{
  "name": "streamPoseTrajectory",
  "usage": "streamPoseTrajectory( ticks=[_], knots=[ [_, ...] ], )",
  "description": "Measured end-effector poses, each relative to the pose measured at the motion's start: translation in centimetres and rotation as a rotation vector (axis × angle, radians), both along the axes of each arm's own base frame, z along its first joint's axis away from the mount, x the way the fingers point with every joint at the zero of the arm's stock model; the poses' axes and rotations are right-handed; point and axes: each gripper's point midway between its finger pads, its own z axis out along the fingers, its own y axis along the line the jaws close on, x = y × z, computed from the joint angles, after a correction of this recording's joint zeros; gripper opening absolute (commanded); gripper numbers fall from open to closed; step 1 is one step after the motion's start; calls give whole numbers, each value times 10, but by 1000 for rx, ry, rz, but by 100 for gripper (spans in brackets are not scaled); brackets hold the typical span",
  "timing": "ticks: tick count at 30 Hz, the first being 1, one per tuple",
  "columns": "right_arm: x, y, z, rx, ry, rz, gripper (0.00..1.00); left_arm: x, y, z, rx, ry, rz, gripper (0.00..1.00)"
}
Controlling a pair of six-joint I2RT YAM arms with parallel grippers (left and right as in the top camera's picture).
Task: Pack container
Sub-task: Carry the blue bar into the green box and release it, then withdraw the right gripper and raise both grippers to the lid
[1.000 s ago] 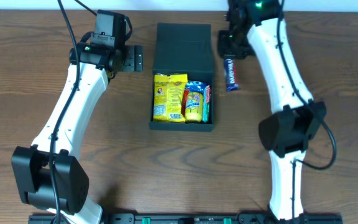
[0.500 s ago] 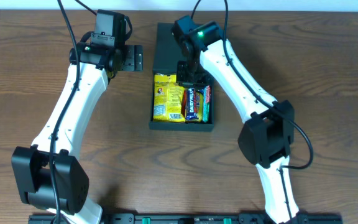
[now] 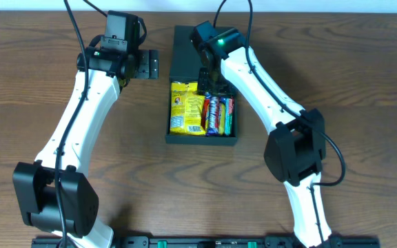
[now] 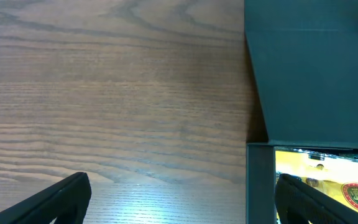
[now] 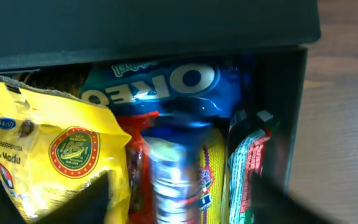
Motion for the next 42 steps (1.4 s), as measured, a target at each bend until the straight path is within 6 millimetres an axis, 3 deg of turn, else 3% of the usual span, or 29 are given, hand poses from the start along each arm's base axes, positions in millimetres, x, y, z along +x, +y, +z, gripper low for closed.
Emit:
streamPoseTrajectory(
  ticks=[3,6,10,12,14,15,16,17,18,21,25,29,32,36,42],
  knots=[
    [1,0,0,-4,-5,16,96,1,0,0,-1,-3,0,95],
    [1,-1,0,-8,-5,35,87,3,-1,2,-3,-14,0,96],
    [2,-6,3,-13,-1,49,87,6,-3,5,-14,-32,-5,96],
    [9,-9,9,-3,-22,44,88,9,-6,7,-29,-46,-14,96],
    [21,-16,21,20,-72,39,80,11,-9,8,-45,-54,-24,94],
    [29,-23,33,35,-109,30,53,12,-11,10,-53,-60,-29,79],
    [36,-29,43,45,-142,28,17,13,-12,10,-58,-64,-29,53],
    [45,-41,57,60,-184,6,1,14,-13,11,-64,-67,-37,12],
    [52,-53,67,68,-212,-16,2,14,-15,11,-74,-70,-42,6],
    [72,-104,86,92,-262,-114,2,19,-23,6,-110,-69,-54,6],
    [81,-142,69,104,-222,-195,2,24,-28,-20,-156,-12,-23,6],
    [84,-156,23,98,-127,-218,1,26,-36,-54,-197,68,-19,6],
    [88,-150,-9,108,-78,-198,1,28,-36,-55,-230,69,3,5],
    [100,-134,-34,189,-75,-136,1,37,-25,-61,-316,75,62,6],
    [118,-98,-56,403,-89,-53,1,61,-11,-109,-496,129,144,6]
  ],
)
